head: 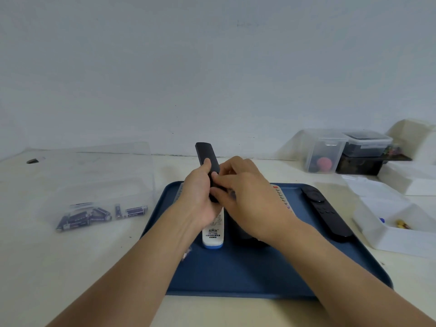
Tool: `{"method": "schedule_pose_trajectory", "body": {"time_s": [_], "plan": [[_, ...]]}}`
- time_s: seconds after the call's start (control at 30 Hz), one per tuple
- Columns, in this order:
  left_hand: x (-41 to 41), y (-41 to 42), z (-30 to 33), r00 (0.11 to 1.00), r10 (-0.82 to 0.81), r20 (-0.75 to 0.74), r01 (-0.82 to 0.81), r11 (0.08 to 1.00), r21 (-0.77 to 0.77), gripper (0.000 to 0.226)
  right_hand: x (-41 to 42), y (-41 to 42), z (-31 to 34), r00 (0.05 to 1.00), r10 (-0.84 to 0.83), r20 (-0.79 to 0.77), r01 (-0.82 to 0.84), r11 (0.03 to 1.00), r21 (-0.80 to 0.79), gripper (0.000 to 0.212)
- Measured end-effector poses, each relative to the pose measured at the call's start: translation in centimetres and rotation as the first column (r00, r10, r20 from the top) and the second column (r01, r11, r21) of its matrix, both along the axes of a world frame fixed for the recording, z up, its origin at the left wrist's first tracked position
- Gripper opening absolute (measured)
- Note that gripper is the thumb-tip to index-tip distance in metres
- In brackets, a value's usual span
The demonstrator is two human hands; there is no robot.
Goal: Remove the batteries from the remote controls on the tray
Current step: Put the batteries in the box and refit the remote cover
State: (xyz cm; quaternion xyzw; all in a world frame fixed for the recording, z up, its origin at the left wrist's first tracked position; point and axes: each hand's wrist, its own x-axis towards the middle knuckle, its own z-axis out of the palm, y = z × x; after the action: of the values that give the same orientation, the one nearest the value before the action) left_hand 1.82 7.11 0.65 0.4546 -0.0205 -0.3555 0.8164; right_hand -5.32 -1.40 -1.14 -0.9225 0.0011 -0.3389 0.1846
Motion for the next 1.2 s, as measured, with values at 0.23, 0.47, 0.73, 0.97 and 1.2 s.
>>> {"method": "schedule_pose_trajectory", "body": {"time_s": [0.23, 0.47, 0.73, 0.97, 1.2], "plan": [[0.3, 0.5, -0.2, 1.000, 0.012, 0.001, -0.012, 1.000, 0.006, 0.042, -0.1, 0.1, -0.2, 0.999, 0.004, -0.051, -0.008, 0.996, -0.084, 0.027], [0.1, -0.3, -0.3, 0.995, 0.034, 0.095, -0.030, 0.999, -0.043, 0.043, -0.1, -0.7, 0.0, 0.997, 0.064, 0.032, -0.067, 0.993, 0.101, 0.022], [1.4, 0.0, -0.1, 0.990, 0.057, 0.126, -0.049, 0.996, -0.070, 0.050, 0.0, -0.6, -0.9, 0.996, 0.087, 0.025, -0.088, 0.995, 0.046, 0.020], [1.6, 0.0, 0.0, 0.992, 0.045, 0.115, -0.028, 0.989, -0.146, 0.050, -0.5, -0.9, 0.6, 0.962, -0.055, 0.267, -0.073, 0.892, 0.447, 0.011], [0.7, -0.6, -0.5, 0.998, -0.002, 0.067, 0.016, 0.978, -0.210, 0.049, -0.4, -5.0, 0.8, 0.998, 0.058, 0.002, -0.042, 0.695, 0.717, 0.025]]}}
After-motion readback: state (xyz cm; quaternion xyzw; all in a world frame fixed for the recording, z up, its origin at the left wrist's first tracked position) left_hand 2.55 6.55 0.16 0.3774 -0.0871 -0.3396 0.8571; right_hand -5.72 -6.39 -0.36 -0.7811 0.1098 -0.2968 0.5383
